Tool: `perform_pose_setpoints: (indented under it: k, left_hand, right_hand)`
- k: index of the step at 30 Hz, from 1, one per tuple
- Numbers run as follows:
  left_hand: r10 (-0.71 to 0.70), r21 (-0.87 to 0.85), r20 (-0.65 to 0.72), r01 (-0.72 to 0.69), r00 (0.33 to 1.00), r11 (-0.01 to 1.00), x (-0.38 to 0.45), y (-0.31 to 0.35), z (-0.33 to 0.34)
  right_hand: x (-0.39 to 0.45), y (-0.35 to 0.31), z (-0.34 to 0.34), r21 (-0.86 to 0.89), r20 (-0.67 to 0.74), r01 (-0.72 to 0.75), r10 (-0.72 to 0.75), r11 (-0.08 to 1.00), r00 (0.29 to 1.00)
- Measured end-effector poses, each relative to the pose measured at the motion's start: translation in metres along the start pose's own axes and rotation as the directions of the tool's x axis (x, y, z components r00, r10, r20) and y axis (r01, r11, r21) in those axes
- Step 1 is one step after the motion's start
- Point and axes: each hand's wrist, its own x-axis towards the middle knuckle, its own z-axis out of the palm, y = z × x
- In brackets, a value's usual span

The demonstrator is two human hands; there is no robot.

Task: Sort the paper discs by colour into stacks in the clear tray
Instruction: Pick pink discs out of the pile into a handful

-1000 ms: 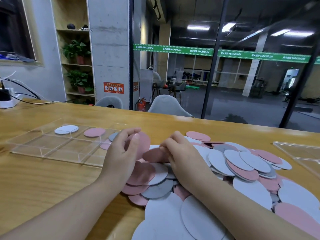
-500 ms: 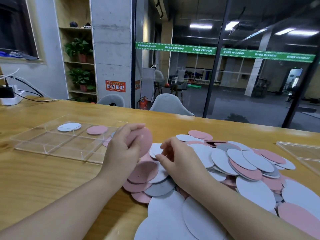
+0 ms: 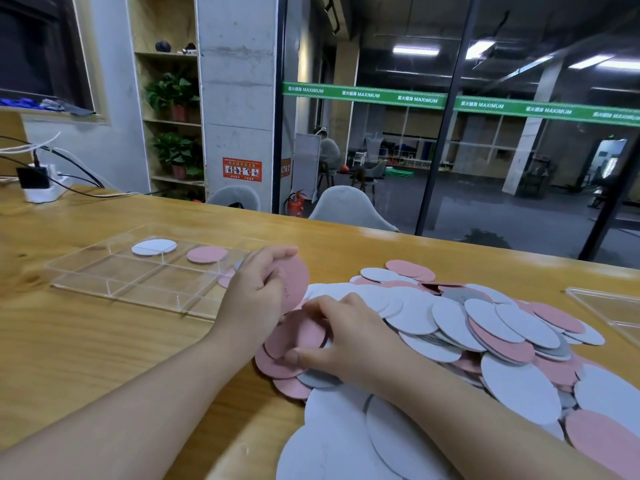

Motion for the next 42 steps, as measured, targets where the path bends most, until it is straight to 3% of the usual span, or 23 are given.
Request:
perform_pose_setpoints:
  k: [6, 14, 18, 24, 27, 32, 36, 38, 42]
  left_hand:
    - [-0.026, 0.117, 0.075, 0.017, 0.997, 0.993, 0.003, 0.002, -0.005]
    - [-0.013, 0.144, 0.007, 0.012, 1.0, 0.99, 0.002, 0.001, -0.008]
    - [-0.051, -0.015, 0.04, 0.052, 0.998, 0.999, -0.001, 0.01, -0.004]
    - [-0.12, -0.134, 0.111, 0.134, 0.987, 0.982, -0.004, 0.014, -0.005]
    - [-0.131, -0.135, 0.12, 0.146, 0.984, 0.98, -0.003, 0.012, -0.005]
    - [-0.014, 0.011, 0.047, 0.013, 0.999, 1.0, 0.0, 0.006, -0.005]
    - [-0.059, -0.088, -0.047, 0.054, 0.997, 0.995, 0.003, 0.007, -0.006]
    - [-0.001, -0.04, -0.096, -0.003, 0.995, 0.999, 0.005, 0.009, -0.01]
    - [0.067, 0.047, -0.139, -0.061, 0.988, 0.997, 0.008, 0.009, -0.016]
  right_hand:
    - [0.002, 0.005, 0.001, 0.158, -0.064, 0.029, -0.02, 0.987, 0.998]
    - [0.001, 0.014, 0.001, 0.432, -0.285, 0.057, 0.077, 0.9, 0.955]
    - [0.002, 0.016, 0.001, 0.533, -0.34, 0.052, 0.158, 0.845, 0.927]
    - [0.004, 0.017, 0.001, 0.563, -0.367, 0.077, 0.165, 0.823, 0.915]
    - [0.004, 0.016, 0.0, 0.556, -0.322, 0.08, 0.126, 0.827, 0.938]
    - [0.001, 0.01, -0.001, 0.509, -0.254, 0.097, 0.041, 0.855, 0.966]
    - [-0.001, 0.008, 0.003, 0.332, -0.269, 0.117, -0.025, 0.936, 0.963]
    - [-0.001, 0.006, 0.004, 0.199, -0.264, 0.172, -0.116, 0.965, 0.957]
    - [0.0, -0.004, 0.005, -0.031, -0.058, 0.244, -0.246, 0.969, 0.968]
